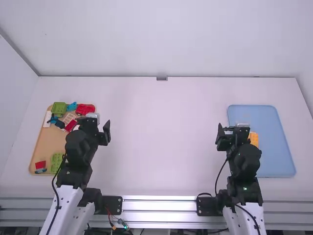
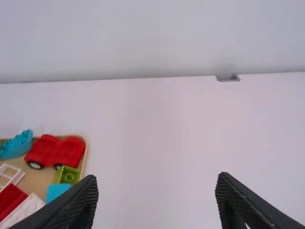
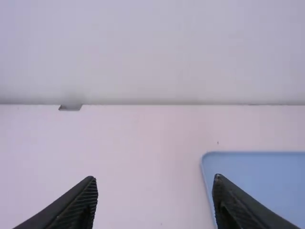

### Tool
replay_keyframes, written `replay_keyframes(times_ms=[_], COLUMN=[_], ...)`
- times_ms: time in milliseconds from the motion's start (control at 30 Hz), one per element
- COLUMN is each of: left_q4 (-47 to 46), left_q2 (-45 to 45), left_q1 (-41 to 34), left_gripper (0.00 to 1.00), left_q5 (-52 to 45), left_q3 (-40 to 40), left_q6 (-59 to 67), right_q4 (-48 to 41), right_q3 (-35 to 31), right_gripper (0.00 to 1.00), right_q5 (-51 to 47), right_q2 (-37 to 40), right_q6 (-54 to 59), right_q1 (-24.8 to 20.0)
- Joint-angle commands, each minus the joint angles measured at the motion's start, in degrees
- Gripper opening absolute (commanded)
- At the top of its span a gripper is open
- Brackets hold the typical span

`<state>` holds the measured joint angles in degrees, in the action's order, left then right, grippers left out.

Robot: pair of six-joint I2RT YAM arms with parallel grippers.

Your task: Assemble lego blocks to make yellow taxi

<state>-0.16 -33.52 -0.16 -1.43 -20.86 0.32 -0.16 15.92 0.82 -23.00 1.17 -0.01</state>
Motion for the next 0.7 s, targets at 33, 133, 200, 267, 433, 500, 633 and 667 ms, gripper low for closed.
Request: replay_keyframes(times_ms=[33, 133, 200, 267, 433, 500, 633, 667], left_q4=[0.2, 0.2, 0.2, 0.2, 0.2, 0.2, 0.2, 0.2], left_q2=[4.7, 9.5, 11.6, 14.7, 20.5, 23.0, 26.4, 27.6], left_q1=[0.2, 0.2, 0.2, 0.2, 0.2, 0.2, 0.2, 0.2], left_gripper=[0.56, 0.48, 0.44, 0.39, 0.29, 0.24, 0.19, 0.17], left_q5=[1.4, 1.4, 1.4, 1.4, 1.4, 1.4, 1.4, 1.4], left_q3=[4.5, 9.2, 11.4, 14.5, 20.2, 20.9, 20.9, 20.9], left_q6=[-0.3, -0.3, -0.3, -0.3, -0.3, -0.3, -0.3, -0.3], right_q4=[0.2, 0.2, 0.2, 0.2, 0.2, 0.2, 0.2, 0.2], right_q3=[-4.7, -9.3, -11.3, -14.2, -15.9, -15.9, -15.9, -15.9], right_gripper=[0.53, 0.45, 0.41, 0.36, 0.27, 0.23, 0.18, 0.16], right_q5=[-0.8, -0.8, -0.8, -0.8, -0.8, -0.8, -0.8, -0.8], right_q2=[4.4, 9.0, 11.1, 14.0, 19.2, 21.5, 23.0, 23.0], right_q6=[-1.2, -1.2, -1.2, -1.2, -1.2, -1.2, -1.2, -1.2], right_q1=[0.0, 0.0, 0.0, 0.0, 0.0, 0.0, 0.0, 0.0])
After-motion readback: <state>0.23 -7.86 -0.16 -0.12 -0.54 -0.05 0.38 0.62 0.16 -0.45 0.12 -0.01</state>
